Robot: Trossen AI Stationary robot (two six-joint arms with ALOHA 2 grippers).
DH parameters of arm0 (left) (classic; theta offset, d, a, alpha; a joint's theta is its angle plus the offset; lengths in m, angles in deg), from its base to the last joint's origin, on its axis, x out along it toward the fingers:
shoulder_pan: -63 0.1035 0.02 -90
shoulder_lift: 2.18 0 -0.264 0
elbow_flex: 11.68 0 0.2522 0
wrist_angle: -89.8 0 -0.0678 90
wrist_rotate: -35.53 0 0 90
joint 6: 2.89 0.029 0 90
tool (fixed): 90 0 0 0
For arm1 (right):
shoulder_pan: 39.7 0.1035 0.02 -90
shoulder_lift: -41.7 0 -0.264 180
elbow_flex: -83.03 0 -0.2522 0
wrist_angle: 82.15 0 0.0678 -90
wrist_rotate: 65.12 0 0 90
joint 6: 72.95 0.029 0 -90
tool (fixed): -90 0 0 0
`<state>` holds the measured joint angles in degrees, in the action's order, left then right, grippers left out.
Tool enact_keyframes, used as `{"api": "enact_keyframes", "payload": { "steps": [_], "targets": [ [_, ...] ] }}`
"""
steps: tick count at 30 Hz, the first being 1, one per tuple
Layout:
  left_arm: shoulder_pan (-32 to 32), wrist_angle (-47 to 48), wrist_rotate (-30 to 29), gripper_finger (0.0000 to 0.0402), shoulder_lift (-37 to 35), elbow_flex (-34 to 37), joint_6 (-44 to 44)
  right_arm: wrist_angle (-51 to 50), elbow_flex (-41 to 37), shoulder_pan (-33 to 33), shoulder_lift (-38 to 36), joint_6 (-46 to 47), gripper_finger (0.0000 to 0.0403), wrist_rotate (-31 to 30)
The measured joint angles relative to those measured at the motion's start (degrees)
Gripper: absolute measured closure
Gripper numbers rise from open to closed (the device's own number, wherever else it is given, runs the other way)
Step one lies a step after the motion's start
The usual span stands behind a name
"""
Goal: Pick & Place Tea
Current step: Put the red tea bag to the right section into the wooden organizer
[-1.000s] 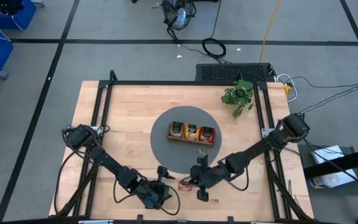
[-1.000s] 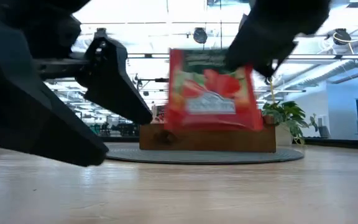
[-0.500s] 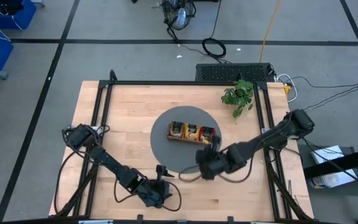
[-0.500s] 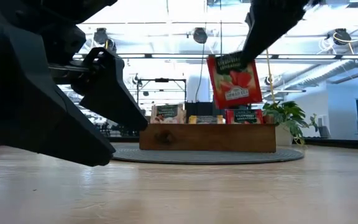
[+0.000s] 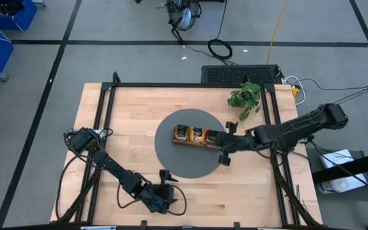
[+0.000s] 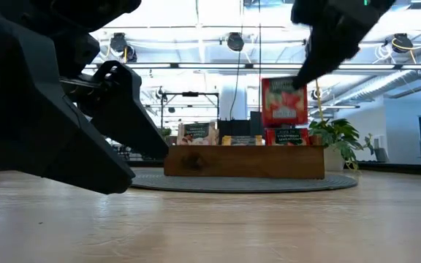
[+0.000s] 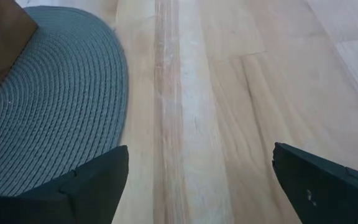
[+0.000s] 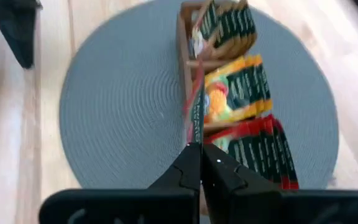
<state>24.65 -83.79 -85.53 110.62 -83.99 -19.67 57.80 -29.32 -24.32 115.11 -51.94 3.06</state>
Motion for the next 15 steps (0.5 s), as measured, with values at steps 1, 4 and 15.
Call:
{"api": "enact_keyframes", "payload": {
  "steps": [1,4,15],
  "targets": [
    [0.0,0.0,0.0,0.0009,0.0,0.0,-0.3,0.9,-1.2,-0.9,-0.4,-0.8,0.0403,1.1],
    [0.0,0.0,0.0,0.0009,0.0,0.0,-1.0,0.8,-3.3,-3.4,-0.4,-4.1,0.0403,2.8],
    [-0.3,1.7,0.0,0.0009,0.0,0.0,-3.2,1.1,-3.8,-9.4,-0.1,-8.7,0.0403,5.5]
  ]
}}
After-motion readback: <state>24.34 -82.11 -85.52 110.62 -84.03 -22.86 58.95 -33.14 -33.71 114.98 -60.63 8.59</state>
